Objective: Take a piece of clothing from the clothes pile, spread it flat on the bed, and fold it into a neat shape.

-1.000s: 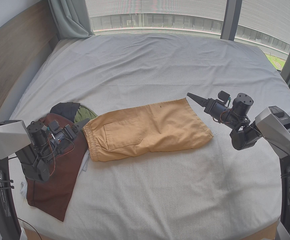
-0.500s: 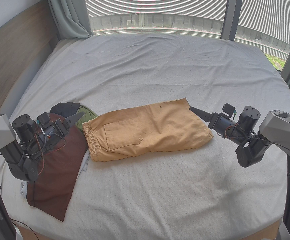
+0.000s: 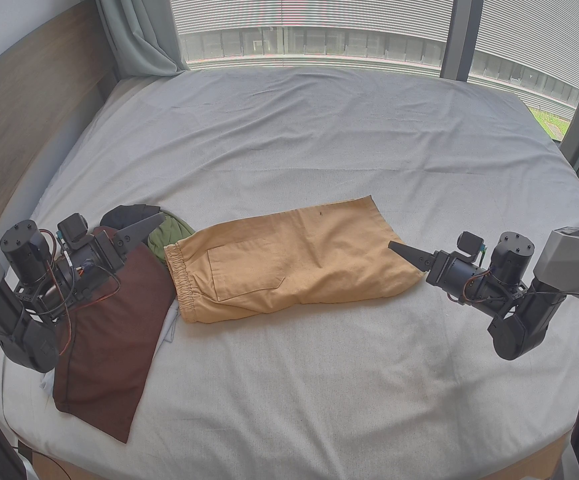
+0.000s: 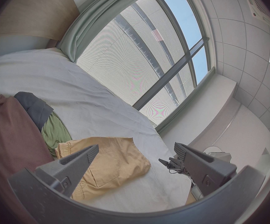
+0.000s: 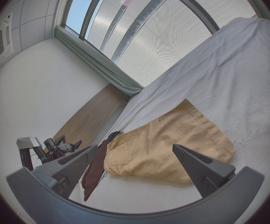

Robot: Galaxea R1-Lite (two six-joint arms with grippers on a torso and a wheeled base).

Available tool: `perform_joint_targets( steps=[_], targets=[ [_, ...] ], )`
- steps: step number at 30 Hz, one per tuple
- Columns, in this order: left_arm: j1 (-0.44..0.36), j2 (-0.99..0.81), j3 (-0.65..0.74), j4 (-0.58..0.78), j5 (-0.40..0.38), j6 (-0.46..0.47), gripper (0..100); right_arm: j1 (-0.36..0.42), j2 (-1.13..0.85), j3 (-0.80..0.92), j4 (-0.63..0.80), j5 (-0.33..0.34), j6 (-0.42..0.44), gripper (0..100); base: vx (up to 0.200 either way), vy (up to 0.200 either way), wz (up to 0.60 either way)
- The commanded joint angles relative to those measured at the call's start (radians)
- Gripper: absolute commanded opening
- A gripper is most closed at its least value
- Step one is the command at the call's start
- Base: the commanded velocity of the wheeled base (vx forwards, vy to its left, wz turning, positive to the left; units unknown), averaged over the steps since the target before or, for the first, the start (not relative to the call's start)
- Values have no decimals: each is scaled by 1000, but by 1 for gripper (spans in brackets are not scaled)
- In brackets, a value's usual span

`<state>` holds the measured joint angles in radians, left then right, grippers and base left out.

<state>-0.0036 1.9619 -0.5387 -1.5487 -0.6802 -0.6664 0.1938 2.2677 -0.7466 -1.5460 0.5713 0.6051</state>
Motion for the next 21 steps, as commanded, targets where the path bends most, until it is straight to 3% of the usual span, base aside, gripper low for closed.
perform_joint_targets(
  steps=[1,7,10,14,21],
  targets=[
    [-7,-8,14,-1,-1,1,100,10,-13,24,1,-31,-4,100,0,0,0],
    [-18,14,23,-1,1,2,100,30,43,38,1,-82,-8,100,0,0,0],
    [-26,35,25,-1,5,31,100,41,47,61,1,-83,-8,100,0,0,0],
    [-21,91,16,-1,8,145,100,39,79,61,1,-83,-8,100,0,0,0],
    [-18,91,14,-1,7,149,100,44,136,42,1,-83,-8,100,0,0,0]
  ],
)
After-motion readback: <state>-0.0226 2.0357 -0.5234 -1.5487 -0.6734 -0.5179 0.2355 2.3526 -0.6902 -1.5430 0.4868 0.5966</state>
